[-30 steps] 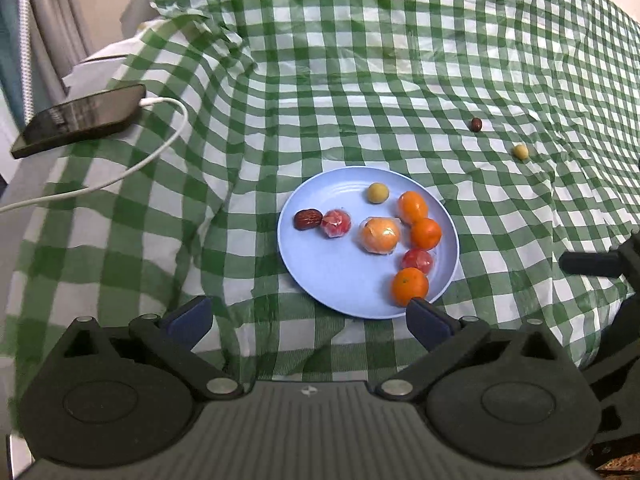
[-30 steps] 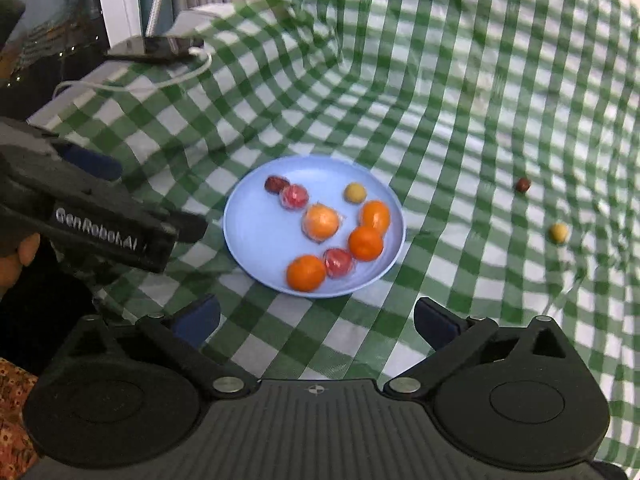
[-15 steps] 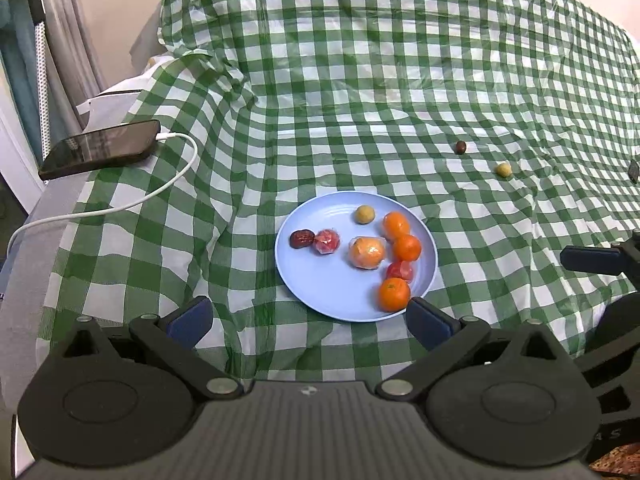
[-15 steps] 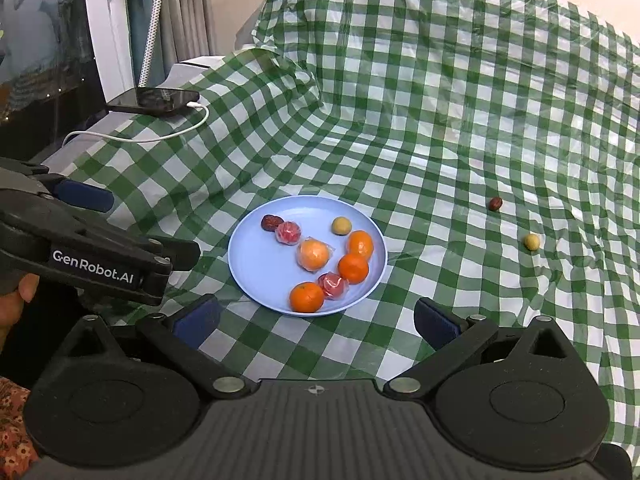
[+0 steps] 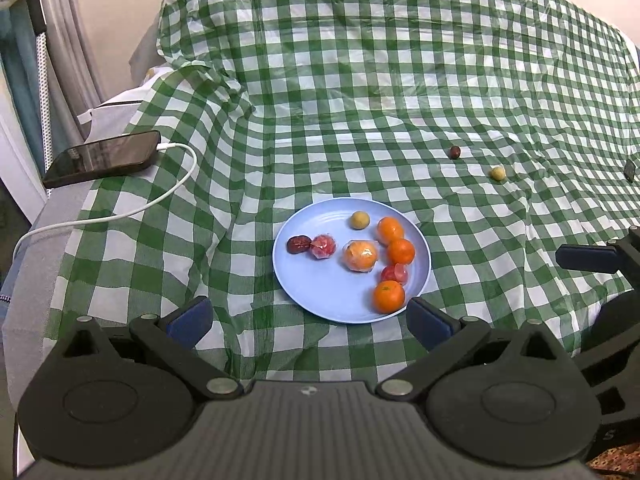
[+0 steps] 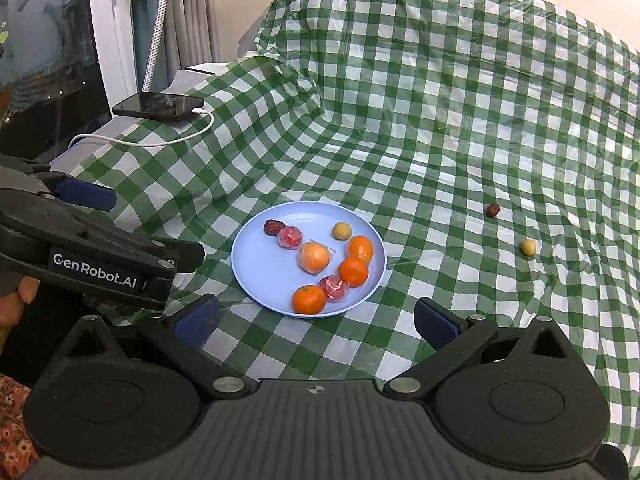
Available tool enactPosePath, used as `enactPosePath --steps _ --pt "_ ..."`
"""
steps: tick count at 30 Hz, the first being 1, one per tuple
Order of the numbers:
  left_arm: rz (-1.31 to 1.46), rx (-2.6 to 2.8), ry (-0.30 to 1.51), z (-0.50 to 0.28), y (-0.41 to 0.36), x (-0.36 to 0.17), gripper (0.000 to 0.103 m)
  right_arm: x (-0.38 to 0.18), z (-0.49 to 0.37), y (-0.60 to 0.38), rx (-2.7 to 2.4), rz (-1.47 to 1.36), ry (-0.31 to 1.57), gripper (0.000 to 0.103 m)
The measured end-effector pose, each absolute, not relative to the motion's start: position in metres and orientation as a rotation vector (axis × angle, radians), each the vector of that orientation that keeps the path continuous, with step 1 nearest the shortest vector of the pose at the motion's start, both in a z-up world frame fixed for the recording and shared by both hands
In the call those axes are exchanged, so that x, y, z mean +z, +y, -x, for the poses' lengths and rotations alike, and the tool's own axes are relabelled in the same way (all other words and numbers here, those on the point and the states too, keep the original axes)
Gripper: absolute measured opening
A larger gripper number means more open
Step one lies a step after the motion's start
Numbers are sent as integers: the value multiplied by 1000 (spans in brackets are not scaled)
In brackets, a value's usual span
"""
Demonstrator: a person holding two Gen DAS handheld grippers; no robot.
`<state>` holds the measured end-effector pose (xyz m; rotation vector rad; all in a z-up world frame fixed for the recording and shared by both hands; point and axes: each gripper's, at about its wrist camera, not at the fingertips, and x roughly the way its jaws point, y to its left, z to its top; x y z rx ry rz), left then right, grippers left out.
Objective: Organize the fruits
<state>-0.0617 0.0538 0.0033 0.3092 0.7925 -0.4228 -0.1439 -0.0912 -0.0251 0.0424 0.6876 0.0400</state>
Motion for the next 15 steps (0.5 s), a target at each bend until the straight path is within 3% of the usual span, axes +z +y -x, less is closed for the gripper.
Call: enactPosePath --steps 15 --pt "-304 -423 794 60 55 4 103 -25 144 -90 43 -39 694 102"
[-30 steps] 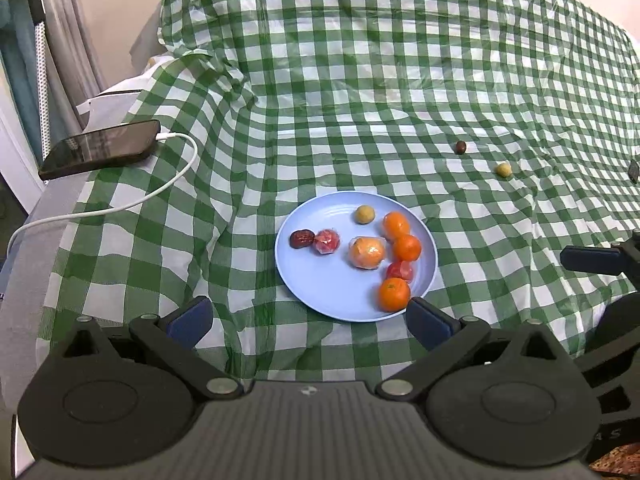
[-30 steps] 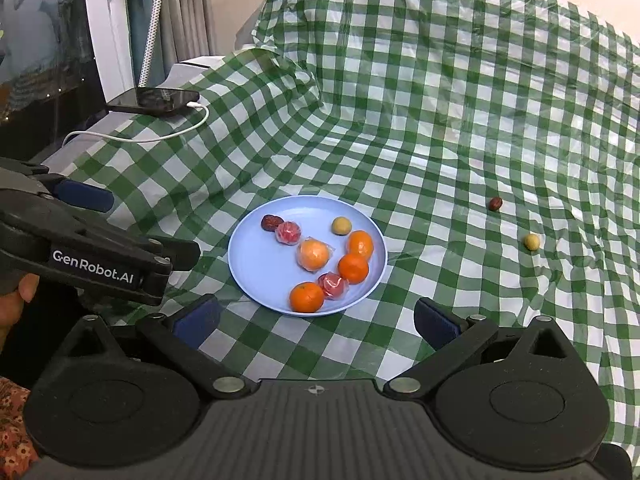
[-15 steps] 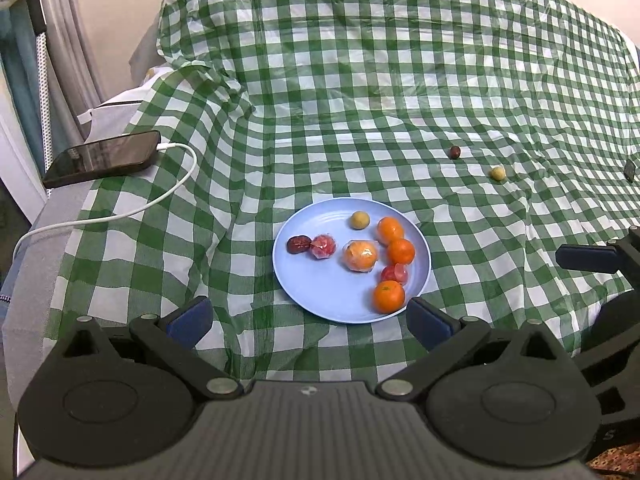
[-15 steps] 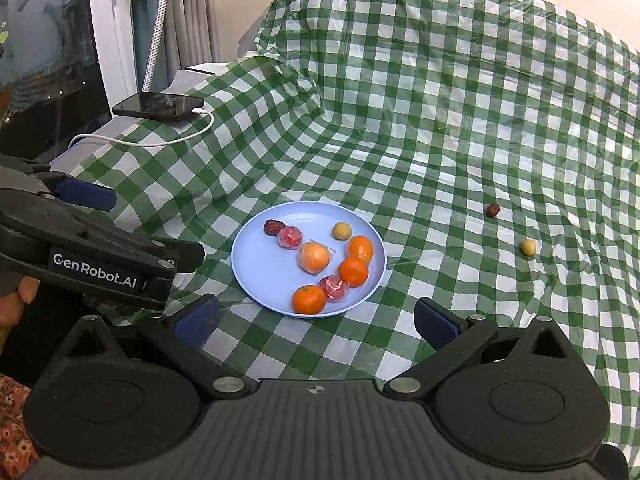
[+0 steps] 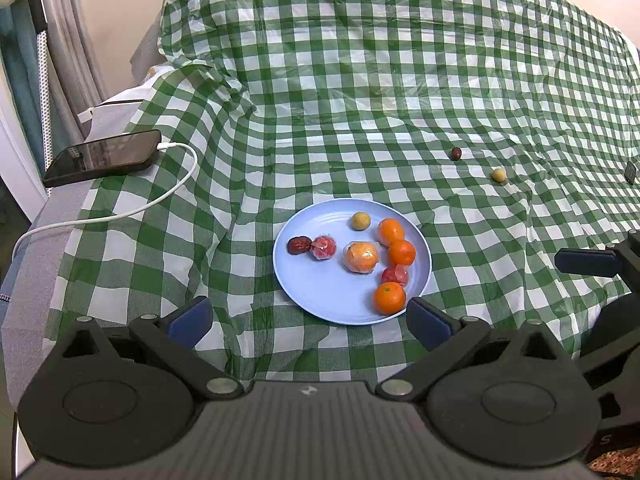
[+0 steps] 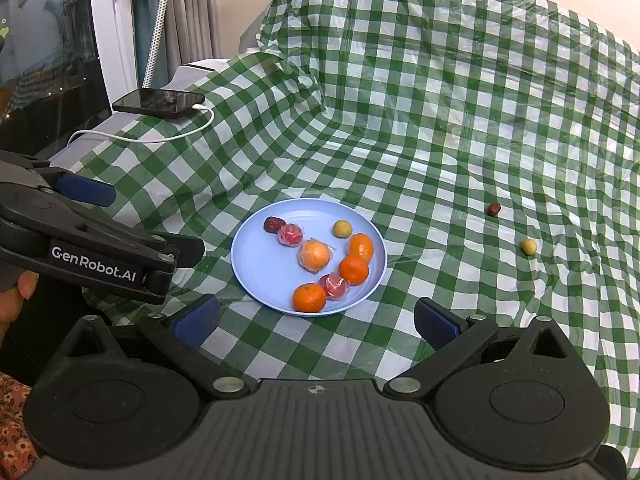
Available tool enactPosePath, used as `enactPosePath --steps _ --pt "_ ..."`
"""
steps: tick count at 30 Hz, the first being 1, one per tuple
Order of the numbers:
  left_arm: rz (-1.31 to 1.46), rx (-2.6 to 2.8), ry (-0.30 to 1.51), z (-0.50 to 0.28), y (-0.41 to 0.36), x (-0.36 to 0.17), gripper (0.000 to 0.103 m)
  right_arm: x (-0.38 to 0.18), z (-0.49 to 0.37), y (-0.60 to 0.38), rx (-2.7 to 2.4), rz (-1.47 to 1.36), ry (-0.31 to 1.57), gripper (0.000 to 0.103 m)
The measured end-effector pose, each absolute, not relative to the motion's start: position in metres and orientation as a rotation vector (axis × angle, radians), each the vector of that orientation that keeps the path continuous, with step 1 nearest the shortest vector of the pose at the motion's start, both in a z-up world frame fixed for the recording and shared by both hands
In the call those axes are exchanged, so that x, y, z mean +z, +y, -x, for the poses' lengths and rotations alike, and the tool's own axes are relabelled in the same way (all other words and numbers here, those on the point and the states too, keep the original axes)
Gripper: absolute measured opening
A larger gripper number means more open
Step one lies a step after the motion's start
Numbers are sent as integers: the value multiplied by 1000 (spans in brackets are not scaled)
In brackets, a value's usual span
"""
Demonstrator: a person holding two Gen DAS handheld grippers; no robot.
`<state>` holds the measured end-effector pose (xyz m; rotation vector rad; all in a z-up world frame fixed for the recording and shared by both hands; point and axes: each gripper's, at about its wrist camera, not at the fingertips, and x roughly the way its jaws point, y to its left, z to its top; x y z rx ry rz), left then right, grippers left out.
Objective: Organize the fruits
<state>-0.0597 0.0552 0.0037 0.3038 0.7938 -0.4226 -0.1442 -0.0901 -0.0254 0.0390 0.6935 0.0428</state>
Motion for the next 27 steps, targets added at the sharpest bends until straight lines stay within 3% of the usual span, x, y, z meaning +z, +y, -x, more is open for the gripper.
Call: enactPosePath --steps 27 --pt "-339 -432 823 49 44 -5 103 -40 135 -101 45 -107 723 102"
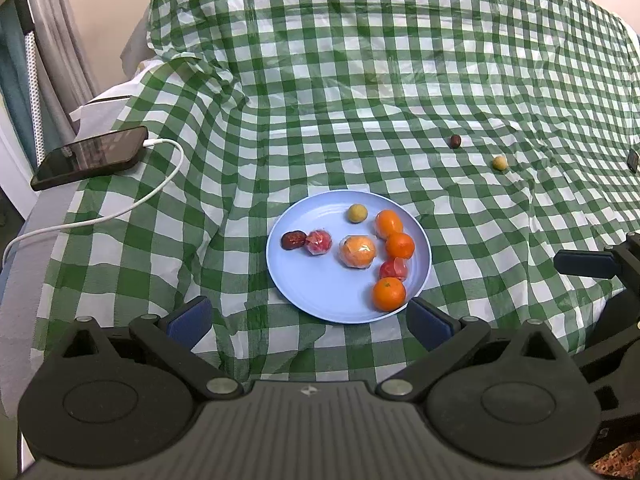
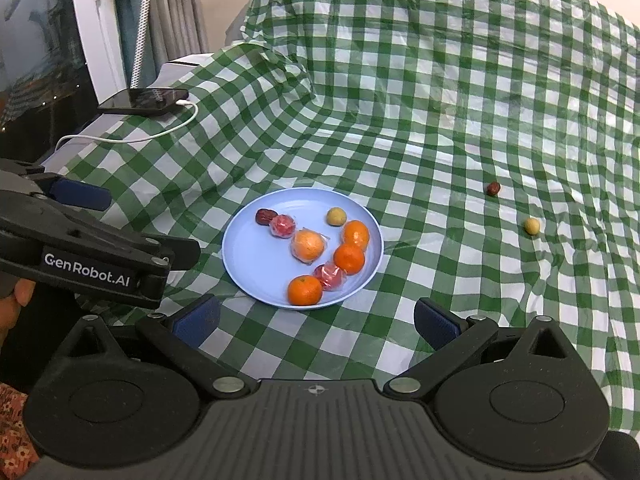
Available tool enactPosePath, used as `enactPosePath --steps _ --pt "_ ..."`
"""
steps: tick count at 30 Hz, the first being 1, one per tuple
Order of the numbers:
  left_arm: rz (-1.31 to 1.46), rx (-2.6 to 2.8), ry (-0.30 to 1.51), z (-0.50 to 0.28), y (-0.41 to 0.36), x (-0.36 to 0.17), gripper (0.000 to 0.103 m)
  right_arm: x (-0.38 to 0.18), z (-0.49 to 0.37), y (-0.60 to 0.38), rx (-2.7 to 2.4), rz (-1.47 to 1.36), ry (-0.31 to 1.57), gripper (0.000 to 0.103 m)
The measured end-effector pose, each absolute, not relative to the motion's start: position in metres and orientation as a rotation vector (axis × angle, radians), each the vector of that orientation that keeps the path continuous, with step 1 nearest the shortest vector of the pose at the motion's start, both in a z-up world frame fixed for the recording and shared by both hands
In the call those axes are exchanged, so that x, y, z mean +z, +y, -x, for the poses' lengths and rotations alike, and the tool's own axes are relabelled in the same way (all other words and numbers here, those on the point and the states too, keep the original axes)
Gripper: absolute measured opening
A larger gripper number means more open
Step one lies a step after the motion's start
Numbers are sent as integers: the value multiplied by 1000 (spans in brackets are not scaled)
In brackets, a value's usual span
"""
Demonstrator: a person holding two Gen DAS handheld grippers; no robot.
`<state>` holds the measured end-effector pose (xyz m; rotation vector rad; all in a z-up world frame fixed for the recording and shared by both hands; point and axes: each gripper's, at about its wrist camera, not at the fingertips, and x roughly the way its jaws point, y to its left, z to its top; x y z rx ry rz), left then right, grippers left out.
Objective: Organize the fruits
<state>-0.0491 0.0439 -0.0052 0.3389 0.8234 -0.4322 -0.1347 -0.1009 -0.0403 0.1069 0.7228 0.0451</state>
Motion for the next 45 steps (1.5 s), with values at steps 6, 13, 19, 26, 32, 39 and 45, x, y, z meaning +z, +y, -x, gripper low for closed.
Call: enactPosePath --steps 6,13,19,26,32,39,45 --pt "-347 -436 840 44 35 -9 103 -44 131 -108 32 -132 733 102" --pt "-356 -447 847 37 18 -12 103 -50 126 -124 -5 -179 745 102" --pt "-371 -464 848 28 -3 -13 103 -58 123 -141 -43 -206 749 102" --pt "-398 -496 839 11 -38 -15 103 -68 117 -174 -114 -229 747 102" --pt "-425 -545 819 -12 -89 -18 103 -80 110 -228 -253 -246 723 102" --pt "-433 -629 771 -62 -177 -34 103 -104 76 -297 -376 -220 674 102" --pt "-454 -706 774 -120 -266 -79 103 -139 12 -349 -409 -198 658 102"
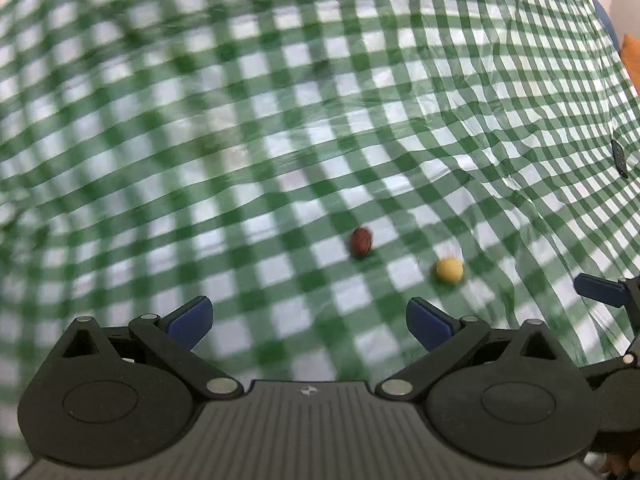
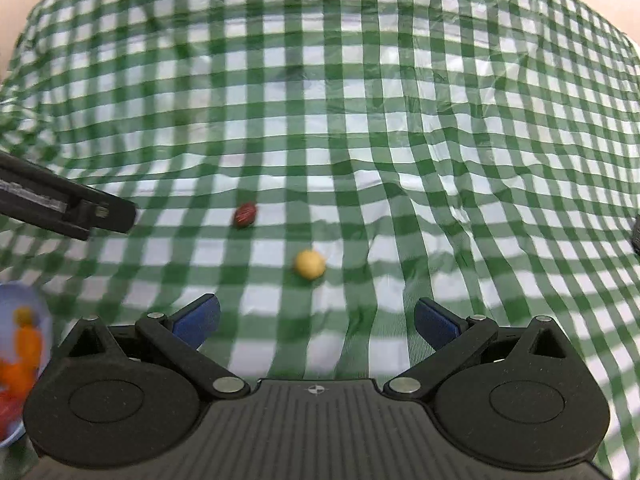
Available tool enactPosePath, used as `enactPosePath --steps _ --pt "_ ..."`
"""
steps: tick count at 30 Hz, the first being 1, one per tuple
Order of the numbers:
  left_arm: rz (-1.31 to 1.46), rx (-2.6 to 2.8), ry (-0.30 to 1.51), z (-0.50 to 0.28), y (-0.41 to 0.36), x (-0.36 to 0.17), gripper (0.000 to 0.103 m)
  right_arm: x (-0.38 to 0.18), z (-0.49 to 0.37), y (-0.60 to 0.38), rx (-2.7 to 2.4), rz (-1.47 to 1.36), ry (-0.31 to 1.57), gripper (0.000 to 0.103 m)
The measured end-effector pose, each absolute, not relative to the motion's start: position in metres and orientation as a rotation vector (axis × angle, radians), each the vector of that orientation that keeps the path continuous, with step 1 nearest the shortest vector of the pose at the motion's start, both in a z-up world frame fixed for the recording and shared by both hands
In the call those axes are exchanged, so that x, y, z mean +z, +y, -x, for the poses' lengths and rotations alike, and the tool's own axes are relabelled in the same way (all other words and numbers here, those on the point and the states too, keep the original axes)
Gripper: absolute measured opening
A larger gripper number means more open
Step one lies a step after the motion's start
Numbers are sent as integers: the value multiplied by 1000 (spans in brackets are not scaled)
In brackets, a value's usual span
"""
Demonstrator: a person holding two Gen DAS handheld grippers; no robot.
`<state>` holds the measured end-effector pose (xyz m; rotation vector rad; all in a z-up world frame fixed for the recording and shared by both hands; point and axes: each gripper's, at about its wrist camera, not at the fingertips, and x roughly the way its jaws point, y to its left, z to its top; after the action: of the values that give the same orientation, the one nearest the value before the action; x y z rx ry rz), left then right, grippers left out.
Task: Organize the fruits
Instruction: 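Grasp the last dark red date with the left tool while the right tool grasps the yellow plum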
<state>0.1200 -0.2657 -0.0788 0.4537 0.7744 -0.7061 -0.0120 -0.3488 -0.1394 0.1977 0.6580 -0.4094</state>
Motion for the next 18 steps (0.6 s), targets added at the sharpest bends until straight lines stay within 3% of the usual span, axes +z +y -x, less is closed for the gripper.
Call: enactPosePath --steps 9,12,14,15,16,17,18 --pt "-489 -766 868 -183 -353 -157 103 -196 -70 -389 -334 -159 685 102" --pt "-529 -767 882 -189 -369 -174 102 -213 -80 -397 -316 -178 703 97" --pt "-497 -793 879 -189 -367 -175 89 -214 -74 -398 -337 -187 654 77" --pt "-479 -813 864 -186 -365 -172 67 -213 -71 -398 -332 -182 642 60" --pt "-485 -829 848 -183 -365 -169 37 -212 -69 -397 -332 -182 636 38" --pt "-496 -845 843 -180 -365 -167 22 -210 -67 -398 -335 -186 631 28" --pt "-499 -848 847 -179 -365 -165 21 -209 -65 -400 -329 -205 630 28"
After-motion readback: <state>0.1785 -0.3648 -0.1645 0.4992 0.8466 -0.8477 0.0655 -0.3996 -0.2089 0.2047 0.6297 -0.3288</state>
